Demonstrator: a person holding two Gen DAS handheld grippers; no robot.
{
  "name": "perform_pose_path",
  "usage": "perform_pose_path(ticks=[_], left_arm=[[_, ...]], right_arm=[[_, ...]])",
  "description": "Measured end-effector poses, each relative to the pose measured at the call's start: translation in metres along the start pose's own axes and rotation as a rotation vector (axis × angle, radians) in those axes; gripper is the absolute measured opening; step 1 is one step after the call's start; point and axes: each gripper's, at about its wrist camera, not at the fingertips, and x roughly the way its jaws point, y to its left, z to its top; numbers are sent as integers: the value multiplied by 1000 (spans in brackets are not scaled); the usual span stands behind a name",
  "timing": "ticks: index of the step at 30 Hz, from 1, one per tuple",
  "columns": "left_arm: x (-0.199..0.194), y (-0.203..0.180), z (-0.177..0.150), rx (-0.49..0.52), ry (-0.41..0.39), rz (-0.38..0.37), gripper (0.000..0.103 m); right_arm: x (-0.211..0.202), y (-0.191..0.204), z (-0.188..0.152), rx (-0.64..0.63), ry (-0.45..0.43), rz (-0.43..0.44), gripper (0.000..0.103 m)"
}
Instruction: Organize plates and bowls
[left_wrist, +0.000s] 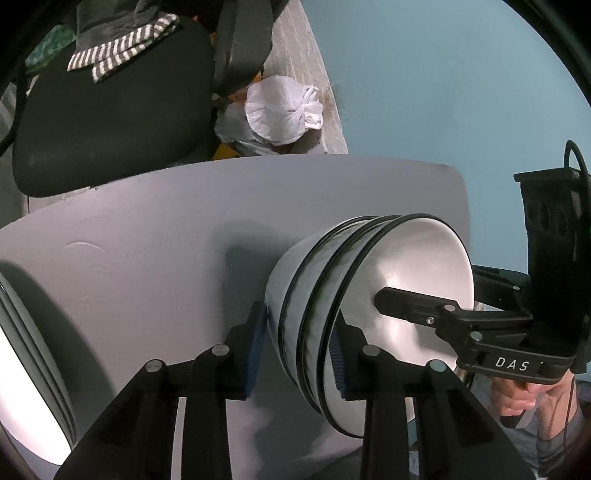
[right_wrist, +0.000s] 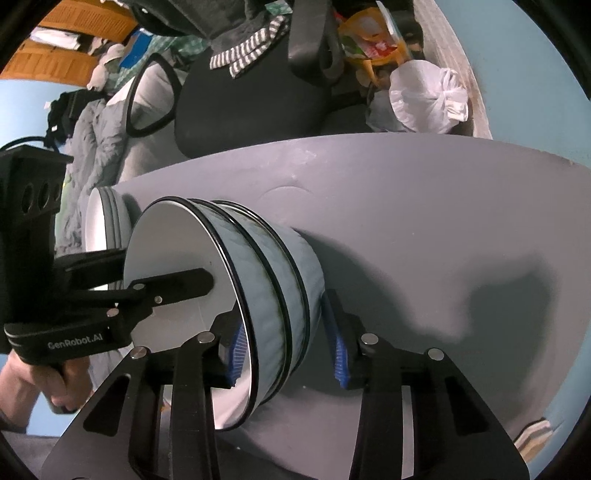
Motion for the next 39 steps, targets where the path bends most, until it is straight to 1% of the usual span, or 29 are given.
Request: perform_pose_path(ticks=[5,7,10,13,17,21,24,31,35,39], left_arm=[[-1,4,-5,-29,-6,-10,32],[-2,1,-11,-4,-5,5,32],[-5,-1,-17,14,-26,37,30],[-8,2,-24,33,-35,70,30],[-16,22,-33,2,-33,57,27],[-20,37,-44,-10,-32,64,27],[-24,48,-55,-20,-33,64,27],[-34,76,-76,-81,-46,46,26],[-35,84,-78,-105,-54,26,26],[-34,85,-77,-117,-60,18,26]], right_arm=[[-2,-1,-1,-8,0,0,33],[-2,0,-2,-9,-1,-7,32],[-1,4,-3,-8,-5,-25,32],[4,8,-5,3,10,-4,32],[11,19,-9,-4,12,1,30],[20,32,-10,-9,12,10,30],[27,45,-8,-36,27,11,30],[45,73,-12,-98,58,0,30],[51,84,-14,-119,67,-9,30],[53,85,-13,-104,63,-13,30]])
